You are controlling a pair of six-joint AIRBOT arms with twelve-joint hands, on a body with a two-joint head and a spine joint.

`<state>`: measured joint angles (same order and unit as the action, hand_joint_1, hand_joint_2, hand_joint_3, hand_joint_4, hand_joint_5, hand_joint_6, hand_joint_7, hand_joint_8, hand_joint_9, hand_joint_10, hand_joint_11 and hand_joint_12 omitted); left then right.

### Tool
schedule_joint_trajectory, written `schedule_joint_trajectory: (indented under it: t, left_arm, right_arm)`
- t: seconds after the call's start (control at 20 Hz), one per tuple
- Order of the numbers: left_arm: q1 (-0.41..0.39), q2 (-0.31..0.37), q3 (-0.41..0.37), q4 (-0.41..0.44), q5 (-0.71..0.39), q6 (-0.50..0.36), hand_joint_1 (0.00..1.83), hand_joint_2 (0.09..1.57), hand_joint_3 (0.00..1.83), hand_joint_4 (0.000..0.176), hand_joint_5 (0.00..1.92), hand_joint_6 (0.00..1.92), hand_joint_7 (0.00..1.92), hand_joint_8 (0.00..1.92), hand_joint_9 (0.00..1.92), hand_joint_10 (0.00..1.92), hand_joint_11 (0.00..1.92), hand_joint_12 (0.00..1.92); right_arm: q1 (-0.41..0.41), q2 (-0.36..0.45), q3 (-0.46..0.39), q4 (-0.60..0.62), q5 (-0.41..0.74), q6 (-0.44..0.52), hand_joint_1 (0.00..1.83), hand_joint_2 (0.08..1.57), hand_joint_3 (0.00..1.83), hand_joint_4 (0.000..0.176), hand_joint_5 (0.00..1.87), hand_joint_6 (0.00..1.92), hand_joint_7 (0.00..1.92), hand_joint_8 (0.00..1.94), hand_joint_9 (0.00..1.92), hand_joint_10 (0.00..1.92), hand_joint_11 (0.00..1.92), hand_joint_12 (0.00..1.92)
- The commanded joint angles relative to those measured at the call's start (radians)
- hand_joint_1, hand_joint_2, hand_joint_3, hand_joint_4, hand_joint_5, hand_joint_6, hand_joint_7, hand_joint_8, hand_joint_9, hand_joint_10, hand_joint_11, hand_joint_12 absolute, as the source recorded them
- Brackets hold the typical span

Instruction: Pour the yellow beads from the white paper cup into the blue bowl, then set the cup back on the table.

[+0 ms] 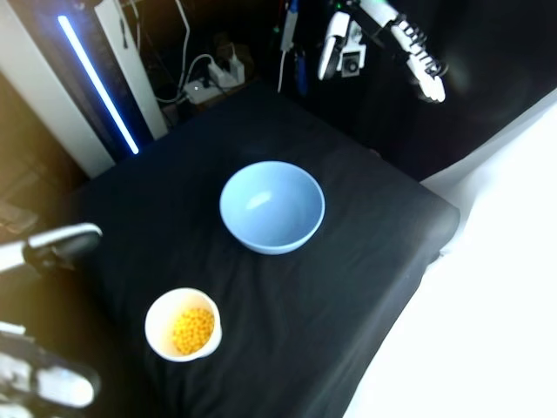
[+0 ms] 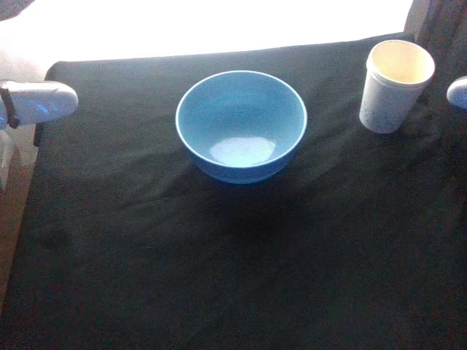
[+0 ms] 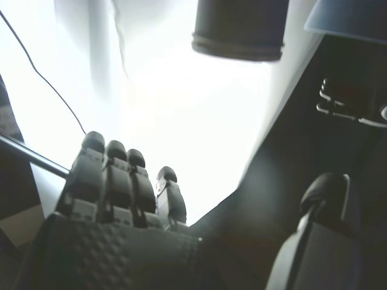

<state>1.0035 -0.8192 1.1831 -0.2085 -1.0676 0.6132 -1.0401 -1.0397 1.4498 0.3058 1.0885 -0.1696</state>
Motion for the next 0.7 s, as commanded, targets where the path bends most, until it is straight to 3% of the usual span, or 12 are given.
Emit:
schedule_joint_trajectory:
  t: [0.0,0.25,0.35,0.45,0.55,0.65]
  left_arm:
    - [-0.011,0.000,0.002,-0.017,-0.109,-0.005,0.53,0.86,0.01,0.000,0.00,0.00,0.04,0.00,0.07,0.00,0.00,0.41]
    - [-0.011,-0.005,0.003,-0.010,-0.098,-0.005,0.54,0.85,0.00,0.000,0.00,0.00,0.10,0.01,0.09,0.00,0.00,0.30]
    - [-0.011,-0.009,0.005,-0.006,-0.091,-0.005,0.53,0.85,0.00,0.000,0.00,0.00,0.08,0.00,0.08,0.00,0.00,0.34]
    - [-0.011,-0.012,0.007,-0.004,-0.085,-0.005,0.54,0.85,0.00,0.000,0.00,0.00,0.09,0.00,0.07,0.00,0.00,0.31]
    - [-0.011,-0.015,0.009,-0.004,-0.082,-0.005,0.54,0.84,0.00,0.000,0.00,0.00,0.12,0.00,0.08,0.00,0.00,0.29]
    - [-0.011,-0.018,0.010,-0.002,-0.081,-0.005,0.55,0.84,0.00,0.000,0.00,0.00,0.09,0.00,0.06,0.00,0.00,0.29]
  right_arm:
    - [0.006,0.000,0.013,0.035,0.097,0.020,0.83,0.61,0.01,0.176,0.00,0.00,0.10,0.00,0.02,0.00,0.00,0.10]
    - [0.033,-0.037,0.071,0.036,-0.005,0.026,0.76,0.61,0.00,0.176,0.00,0.00,0.11,0.00,0.05,0.00,0.00,0.27]
    - [0.050,-0.056,0.097,0.025,-0.055,0.028,0.78,0.60,0.00,0.176,0.00,0.00,0.11,0.00,0.07,0.00,0.00,0.39]
    - [0.063,-0.068,0.115,0.011,-0.091,0.030,0.80,0.60,0.00,0.176,0.00,0.00,0.12,0.00,0.05,0.01,0.00,0.29]
    - [0.079,-0.084,0.135,-0.008,-0.128,0.030,0.73,0.57,0.00,0.176,0.00,0.00,0.12,0.00,0.06,0.00,0.00,0.38]
    - [0.091,-0.098,0.152,-0.024,-0.162,0.031,0.79,0.62,0.01,0.176,0.00,0.00,0.10,0.00,0.03,0.01,0.00,0.17]
